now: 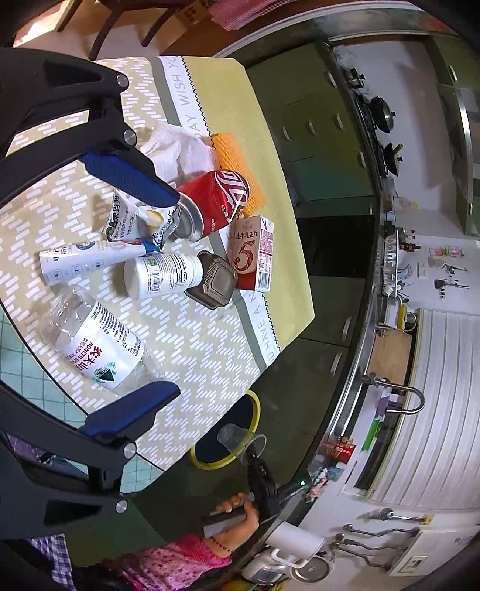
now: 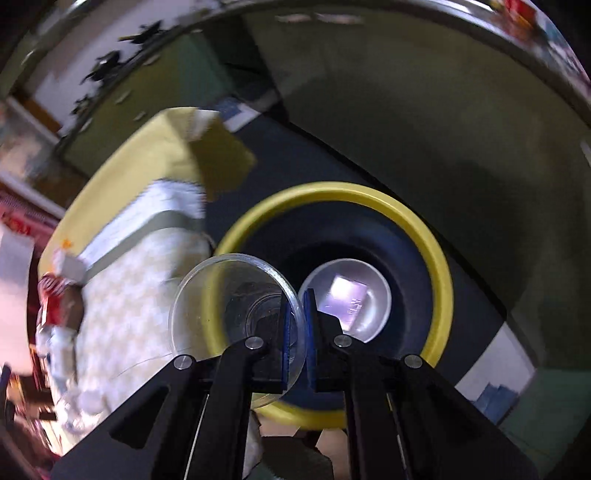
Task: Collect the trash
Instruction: 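Carry the clear cup over the bin and open the right tool, then grasp the Nongfu Spring water bottle with the left tool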
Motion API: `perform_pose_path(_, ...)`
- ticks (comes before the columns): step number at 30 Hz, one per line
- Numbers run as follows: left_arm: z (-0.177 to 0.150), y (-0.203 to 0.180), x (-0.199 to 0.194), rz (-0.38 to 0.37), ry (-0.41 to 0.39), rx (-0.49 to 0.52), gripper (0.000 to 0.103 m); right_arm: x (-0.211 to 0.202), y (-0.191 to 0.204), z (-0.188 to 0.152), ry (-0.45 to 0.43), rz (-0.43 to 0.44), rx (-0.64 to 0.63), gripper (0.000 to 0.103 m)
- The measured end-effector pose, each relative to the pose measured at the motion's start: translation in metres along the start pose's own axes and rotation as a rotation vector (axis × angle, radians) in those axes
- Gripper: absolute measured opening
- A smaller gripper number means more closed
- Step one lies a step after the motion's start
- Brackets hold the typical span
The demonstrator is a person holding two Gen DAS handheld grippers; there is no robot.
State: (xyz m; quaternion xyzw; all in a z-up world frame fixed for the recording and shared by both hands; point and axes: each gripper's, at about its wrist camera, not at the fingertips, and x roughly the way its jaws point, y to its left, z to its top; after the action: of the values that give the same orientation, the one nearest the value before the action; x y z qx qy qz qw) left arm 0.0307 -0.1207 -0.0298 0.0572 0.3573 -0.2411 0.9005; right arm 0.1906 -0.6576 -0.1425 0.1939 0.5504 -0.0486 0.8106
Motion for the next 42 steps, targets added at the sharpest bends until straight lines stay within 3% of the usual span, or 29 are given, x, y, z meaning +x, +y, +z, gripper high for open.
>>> perform_pose_path(3, -0.001, 0.000, 0.002, 0.001, 0.008, 0.002, 0.091, 0.017, -0.018, 0.008, 0.012, -0.028, 0.048, 0.012)
perform_pose_path(4, -0.001, 0.000, 0.003, -0.001, 0.011, 0.001, 0.091, 0.020, -0.020, 0.010, 0.012, -0.037, 0.055, 0.017)
perform_pose_path(5, -0.001, 0.000, 0.004, -0.003, 0.014, 0.001, 0.091, 0.021, -0.024, 0.012, 0.012, -0.046, 0.063, 0.032)
perform_pose_path(6, -0.002, 0.000, 0.005, -0.004, 0.018, 0.002, 0.091, 0.021, -0.028, 0.013, 0.006, -0.057, 0.072, 0.040)
perform_pose_path(10, -0.004, -0.001, 0.010, -0.020, 0.031, 0.021, 0.091, 0.011, -0.030, 0.008, -0.013, -0.059, 0.073, 0.040)
perform_pose_path(17, -0.009, -0.015, 0.027, -0.121, 0.098, 0.114, 0.091, -0.021, -0.010, -0.032, -0.066, -0.011, 0.020, 0.045)
perform_pose_path(26, -0.030, -0.062, 0.058, -0.284, 0.232, 0.421, 0.091, -0.040, 0.014, -0.078, -0.076, 0.057, -0.041, 0.049)
perform_pose_path(30, -0.037, -0.073, 0.074, -0.268, 0.281, 0.536, 0.091, -0.037, 0.021, -0.082, -0.072, 0.068, -0.055, 0.049)
perform_pose_path(42, -0.059, -0.078, 0.108, -0.322, 0.440, 0.630, 0.091, -0.019, 0.023, -0.087, -0.044, 0.091, -0.054, 0.054)
